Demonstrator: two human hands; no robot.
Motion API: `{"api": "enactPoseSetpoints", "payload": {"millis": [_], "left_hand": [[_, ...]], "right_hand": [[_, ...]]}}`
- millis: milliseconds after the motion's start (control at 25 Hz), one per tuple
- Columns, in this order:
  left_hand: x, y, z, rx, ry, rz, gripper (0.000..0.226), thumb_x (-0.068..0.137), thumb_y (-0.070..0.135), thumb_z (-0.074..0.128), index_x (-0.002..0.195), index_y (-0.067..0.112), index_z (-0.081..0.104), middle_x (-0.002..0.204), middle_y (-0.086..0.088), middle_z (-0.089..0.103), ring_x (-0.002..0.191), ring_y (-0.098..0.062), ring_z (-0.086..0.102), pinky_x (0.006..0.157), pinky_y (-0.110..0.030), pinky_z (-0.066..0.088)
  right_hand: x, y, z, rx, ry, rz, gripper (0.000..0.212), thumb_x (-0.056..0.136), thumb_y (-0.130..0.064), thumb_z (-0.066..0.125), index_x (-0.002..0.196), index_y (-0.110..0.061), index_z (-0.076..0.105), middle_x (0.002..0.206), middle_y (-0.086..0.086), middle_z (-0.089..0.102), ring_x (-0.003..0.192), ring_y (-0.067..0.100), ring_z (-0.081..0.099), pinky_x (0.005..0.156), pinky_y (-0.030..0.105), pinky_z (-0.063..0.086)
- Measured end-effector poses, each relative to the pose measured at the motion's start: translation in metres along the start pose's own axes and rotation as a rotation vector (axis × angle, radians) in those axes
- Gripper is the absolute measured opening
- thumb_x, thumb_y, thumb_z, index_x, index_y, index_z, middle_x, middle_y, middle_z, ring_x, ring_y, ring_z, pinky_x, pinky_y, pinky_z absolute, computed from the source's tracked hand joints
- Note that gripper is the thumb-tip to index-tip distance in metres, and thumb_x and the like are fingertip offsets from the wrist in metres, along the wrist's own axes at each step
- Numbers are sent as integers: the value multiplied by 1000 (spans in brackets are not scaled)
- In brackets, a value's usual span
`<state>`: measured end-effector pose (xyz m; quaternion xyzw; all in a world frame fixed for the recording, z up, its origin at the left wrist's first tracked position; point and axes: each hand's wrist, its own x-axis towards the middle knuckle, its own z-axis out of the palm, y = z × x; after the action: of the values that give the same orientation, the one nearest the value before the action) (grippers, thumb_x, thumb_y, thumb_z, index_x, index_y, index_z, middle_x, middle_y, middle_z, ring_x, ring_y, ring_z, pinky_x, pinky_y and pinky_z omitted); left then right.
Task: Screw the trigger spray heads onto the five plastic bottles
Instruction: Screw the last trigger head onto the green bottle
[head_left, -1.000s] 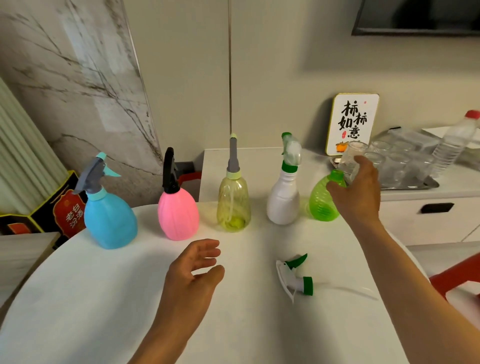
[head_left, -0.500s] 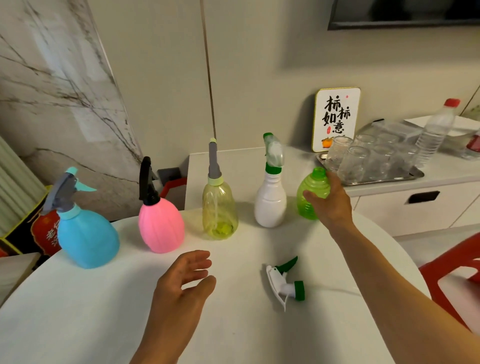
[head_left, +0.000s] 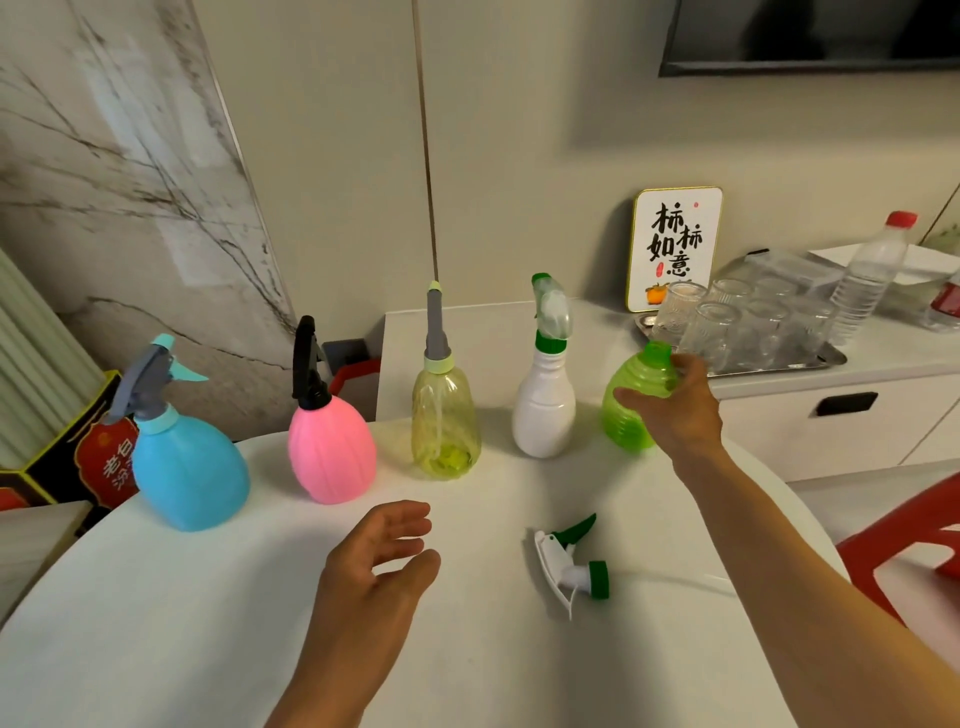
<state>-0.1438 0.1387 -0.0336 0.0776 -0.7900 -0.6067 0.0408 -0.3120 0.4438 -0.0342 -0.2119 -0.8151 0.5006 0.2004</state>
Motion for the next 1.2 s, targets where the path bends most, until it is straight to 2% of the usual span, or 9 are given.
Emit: {"api": "enactPoseSetpoints", "payload": {"millis": [120, 200, 560, 640, 720, 800, 1040, 1120, 1200], "left_hand": [[-7, 4, -2, -17, 2, 13, 33, 82, 6, 71, 96, 36, 70, 95, 24, 71, 87, 5, 65, 67, -14, 46], [-14, 9, -4, -26, 12, 21, 33, 82, 6, 71, 95, 36, 70, 94, 23, 72, 86, 4, 66, 67, -15, 46], [-34, 37, -24, -126, -80, 137, 27, 80, 12, 78, 98, 30, 70, 92, 8, 74, 82, -10, 68, 66, -11, 50], [-36, 38, -31, -134, -146, 182, 51, 69, 27, 86, 113, 36, 62, 107, 12, 70, 95, -6, 66, 75, -16, 53], [-40, 37, -34, -43, -294, 234, 93, 56, 41, 90, 135, 47, 40, 132, 23, 52, 116, 5, 53, 87, -19, 51], [-45, 35, -32, 1, -408, 275, 116, 51, 44, 93, 143, 52, 23, 138, 26, 45, 122, 7, 49, 90, -18, 50], [-37, 34, -37, -84, -293, 275, 79, 53, 37, 93, 123, 37, 57, 109, 10, 72, 98, -11, 70, 76, -25, 58], [-34, 34, -40, -204, -280, 192, 70, 53, 38, 92, 116, 39, 62, 104, 8, 74, 93, -11, 71, 70, -22, 57], [-31, 34, -44, -267, -240, 137, 64, 50, 41, 90, 109, 44, 64, 101, 9, 75, 91, -9, 72, 66, -19, 56]], "right_hand": [[-4, -20, -27, 150, 22, -36, 71, 65, -32, 88, 124, -28, 49, 108, -3, 60, 108, 29, 61, 91, 41, 48], [-22, -33, -47, 193, -13, -81, 68, 62, -33, 89, 118, -32, 51, 104, -7, 62, 105, 25, 62, 82, 36, 47], [-176, -62, -71, 245, -470, -251, 63, 60, -37, 91, 109, -51, 54, 104, -20, 67, 89, -3, 66, 60, 13, 52], [-201, -63, -64, 314, -574, -248, 63, 59, -33, 91, 112, -43, 59, 108, -18, 69, 90, 4, 69, 64, 19, 55], [-218, -64, -55, 446, -664, -209, 61, 61, -33, 89, 115, -32, 63, 111, -7, 72, 94, 19, 72, 68, 27, 57], [-230, -63, -43, 552, -738, -152, 59, 64, -32, 88, 118, -25, 64, 112, 2, 73, 96, 28, 72, 71, 34, 57], [-223, -66, -36, 510, -992, -172, 56, 77, -28, 80, 130, -27, 61, 127, 2, 67, 107, 32, 68, 86, 44, 58], [-205, -67, -45, 458, -927, -145, 37, 80, -23, 76, 116, -27, 70, 119, 4, 71, 99, 30, 71, 80, 38, 59], [-183, -55, -49, 101, -691, -222, 25, 86, -13, 69, 103, -32, 73, 109, -2, 74, 90, 27, 70, 77, 32, 56]]}}
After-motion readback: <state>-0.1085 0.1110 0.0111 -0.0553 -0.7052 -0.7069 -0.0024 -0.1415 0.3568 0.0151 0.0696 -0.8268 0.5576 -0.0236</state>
